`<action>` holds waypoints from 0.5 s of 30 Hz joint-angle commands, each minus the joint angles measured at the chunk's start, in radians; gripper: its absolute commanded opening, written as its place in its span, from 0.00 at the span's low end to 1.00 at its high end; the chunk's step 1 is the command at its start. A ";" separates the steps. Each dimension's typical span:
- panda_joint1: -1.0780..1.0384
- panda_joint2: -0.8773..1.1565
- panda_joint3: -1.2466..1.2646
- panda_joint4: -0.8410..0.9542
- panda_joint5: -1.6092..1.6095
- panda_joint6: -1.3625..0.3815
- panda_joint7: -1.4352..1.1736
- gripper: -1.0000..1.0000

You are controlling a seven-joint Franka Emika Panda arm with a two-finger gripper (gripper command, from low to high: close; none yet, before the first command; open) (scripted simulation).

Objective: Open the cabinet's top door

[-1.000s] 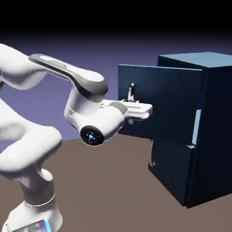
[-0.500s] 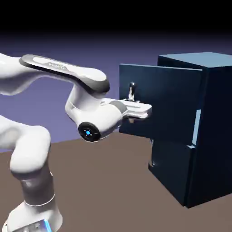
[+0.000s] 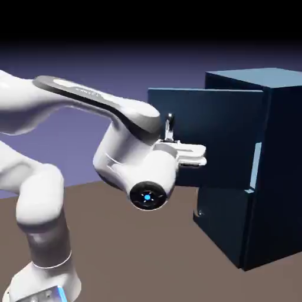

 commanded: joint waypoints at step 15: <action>0.240 0.515 -0.396 0.463 -0.186 -0.632 -0.195 0.00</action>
